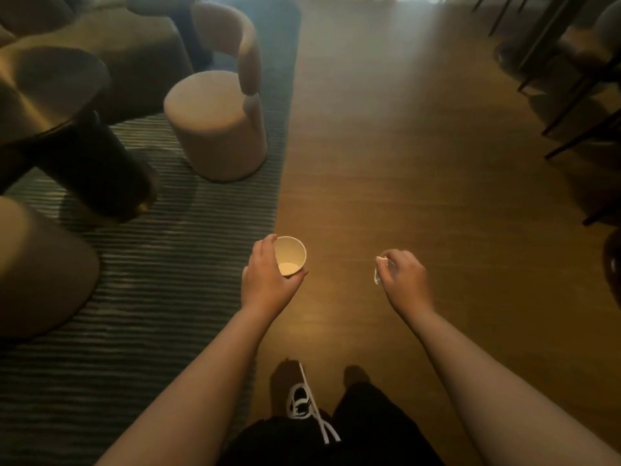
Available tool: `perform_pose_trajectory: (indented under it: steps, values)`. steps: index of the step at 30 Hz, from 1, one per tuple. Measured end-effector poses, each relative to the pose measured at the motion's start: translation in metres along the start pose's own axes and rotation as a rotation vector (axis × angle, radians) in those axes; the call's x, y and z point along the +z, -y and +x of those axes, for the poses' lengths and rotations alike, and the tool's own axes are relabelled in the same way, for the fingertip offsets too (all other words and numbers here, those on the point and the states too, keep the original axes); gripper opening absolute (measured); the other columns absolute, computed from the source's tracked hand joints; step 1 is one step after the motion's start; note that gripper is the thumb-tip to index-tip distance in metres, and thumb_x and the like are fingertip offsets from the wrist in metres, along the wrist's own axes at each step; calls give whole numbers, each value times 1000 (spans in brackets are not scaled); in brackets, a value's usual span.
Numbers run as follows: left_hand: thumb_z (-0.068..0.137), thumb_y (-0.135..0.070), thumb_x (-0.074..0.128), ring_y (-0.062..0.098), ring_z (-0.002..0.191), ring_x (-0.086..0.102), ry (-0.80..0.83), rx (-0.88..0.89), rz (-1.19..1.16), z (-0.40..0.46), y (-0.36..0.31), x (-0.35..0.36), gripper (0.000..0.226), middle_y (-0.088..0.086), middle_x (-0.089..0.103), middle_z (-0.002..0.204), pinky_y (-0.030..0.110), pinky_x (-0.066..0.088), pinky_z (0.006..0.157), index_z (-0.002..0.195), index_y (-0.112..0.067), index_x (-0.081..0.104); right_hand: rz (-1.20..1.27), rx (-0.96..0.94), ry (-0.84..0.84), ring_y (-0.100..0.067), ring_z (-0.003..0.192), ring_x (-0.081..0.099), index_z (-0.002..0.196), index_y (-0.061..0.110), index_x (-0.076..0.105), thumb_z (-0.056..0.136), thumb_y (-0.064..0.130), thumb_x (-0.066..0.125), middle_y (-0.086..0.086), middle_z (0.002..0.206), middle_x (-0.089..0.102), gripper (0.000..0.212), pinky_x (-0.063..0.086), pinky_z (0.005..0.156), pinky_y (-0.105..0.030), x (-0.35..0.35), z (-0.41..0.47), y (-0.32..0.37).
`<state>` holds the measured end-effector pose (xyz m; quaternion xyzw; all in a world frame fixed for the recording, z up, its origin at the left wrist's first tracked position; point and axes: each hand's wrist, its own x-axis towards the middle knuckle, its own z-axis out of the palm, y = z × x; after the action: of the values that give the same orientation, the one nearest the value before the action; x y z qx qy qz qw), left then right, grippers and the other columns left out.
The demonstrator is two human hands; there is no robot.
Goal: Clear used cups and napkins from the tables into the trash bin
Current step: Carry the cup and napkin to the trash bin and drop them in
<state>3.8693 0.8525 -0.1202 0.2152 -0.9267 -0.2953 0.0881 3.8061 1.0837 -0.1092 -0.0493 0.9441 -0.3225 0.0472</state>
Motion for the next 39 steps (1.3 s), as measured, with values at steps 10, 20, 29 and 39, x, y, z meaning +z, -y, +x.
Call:
perform_pose_trajectory:
  steps: [10, 20, 29, 39]
  values:
    - [68, -49, 77, 16, 114, 48, 17, 39, 5, 147, -17, 38, 85, -1, 44, 131, 42, 42, 94, 136, -21, 34, -15, 49, -41, -18, 83, 58, 100, 16, 64, 94, 32, 50, -1, 97, 61, 22, 52, 72, -41, 19, 140, 10]
    - [68, -49, 77, 18, 115, 47, 37, 48, 1, 365, -93, 96, 85, -1, 44, 131, 44, 41, 95, 137, -21, 35, -27, 36, -40, -9, 80, 54, 101, 20, 63, 94, 32, 50, 5, 96, 58, 19, 41, 61, -21, -7, 374, -2]
    - [68, -47, 78, 18, 113, 49, 6, 50, -21, 534, -155, 134, 83, -1, 46, 127, 46, 45, 92, 134, -20, 36, -28, 1, -41, -8, 77, 50, 98, 19, 63, 94, 31, 51, 8, 91, 54, 18, 30, 55, -15, -35, 557, 0]
    - [69, -43, 77, 21, 114, 49, -15, 54, -54, 763, -191, 200, 80, 3, 47, 128, 47, 44, 92, 134, -15, 39, -29, -1, -4, -22, 86, 58, 95, 15, 65, 93, 29, 53, -4, 96, 61, 19, 41, 69, -30, -10, 807, 2]
